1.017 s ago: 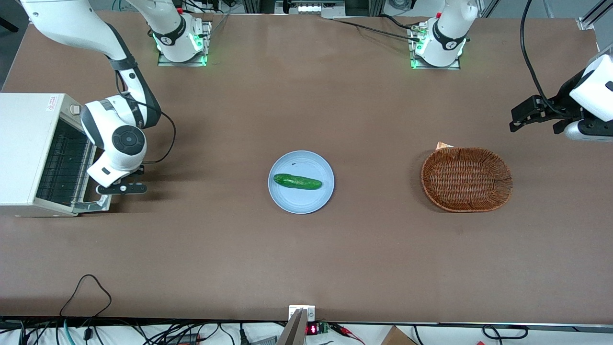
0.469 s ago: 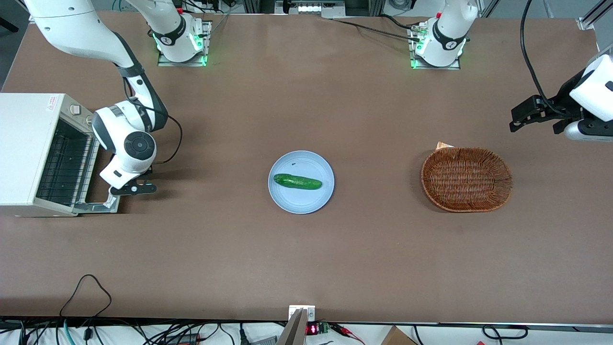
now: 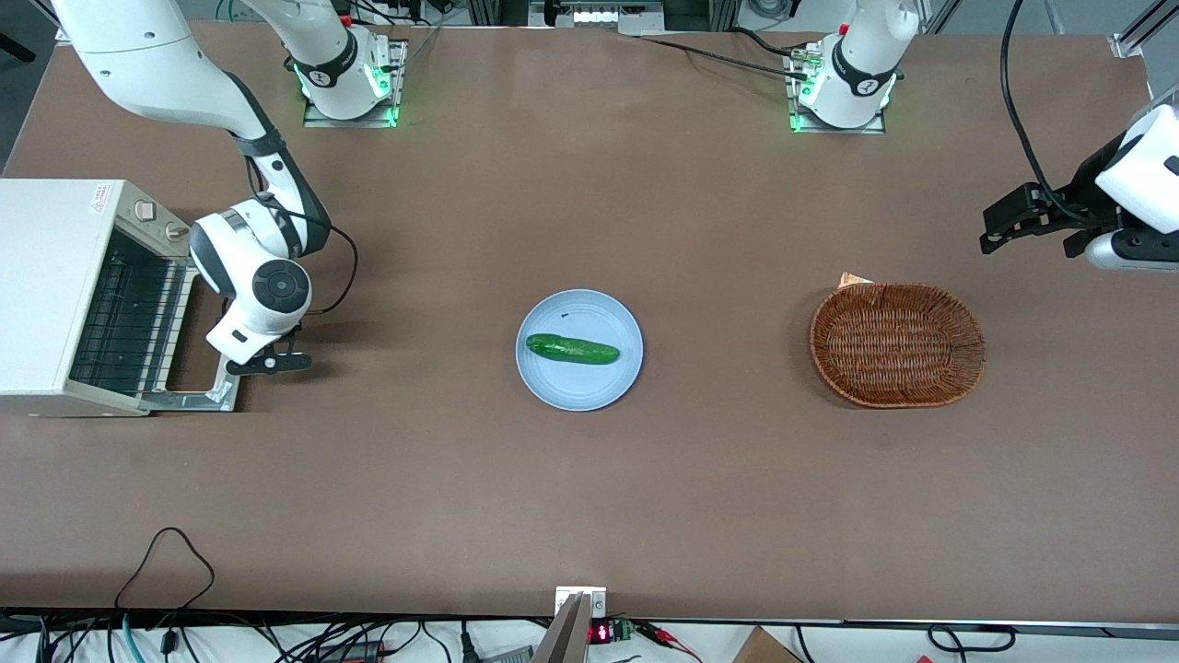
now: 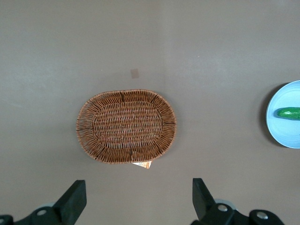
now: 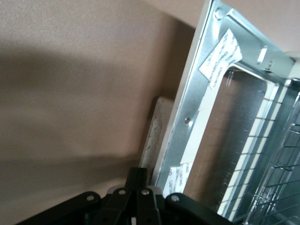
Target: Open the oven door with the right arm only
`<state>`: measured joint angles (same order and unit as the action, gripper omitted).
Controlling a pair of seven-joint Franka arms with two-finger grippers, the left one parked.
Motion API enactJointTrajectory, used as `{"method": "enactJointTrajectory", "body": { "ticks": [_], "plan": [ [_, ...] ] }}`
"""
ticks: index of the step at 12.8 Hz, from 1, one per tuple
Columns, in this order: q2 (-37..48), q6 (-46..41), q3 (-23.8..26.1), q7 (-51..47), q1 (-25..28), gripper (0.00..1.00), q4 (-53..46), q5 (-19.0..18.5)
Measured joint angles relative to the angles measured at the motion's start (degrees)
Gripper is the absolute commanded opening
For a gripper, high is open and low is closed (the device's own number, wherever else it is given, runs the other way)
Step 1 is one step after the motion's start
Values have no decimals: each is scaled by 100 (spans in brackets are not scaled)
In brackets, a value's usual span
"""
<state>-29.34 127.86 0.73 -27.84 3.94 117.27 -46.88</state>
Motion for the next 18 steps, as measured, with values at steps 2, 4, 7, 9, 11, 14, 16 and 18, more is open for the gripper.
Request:
{"method": "enactJointTrajectory", "body": {
  "ticks": [2, 4, 7, 9, 11, 14, 16, 18],
  "plan": [
    [-29, -4, 0, 0, 10, 2, 0, -1],
    [-42, -7, 0, 0, 13, 2, 0, -1],
    [-79, -25, -3, -1, 15, 3, 0, 0],
    [-94, -32, -9, -5, 15, 3, 0, 0],
    [-94, -34, -9, -9, 15, 3, -7, 8],
    [-69, -58, -10, -14, 60, 4, -155, 415],
    [39, -130, -10, -9, 131, 50, -269, 846],
    [188, -470, 4, 5, 204, 99, -415, 1337]
  ]
}}
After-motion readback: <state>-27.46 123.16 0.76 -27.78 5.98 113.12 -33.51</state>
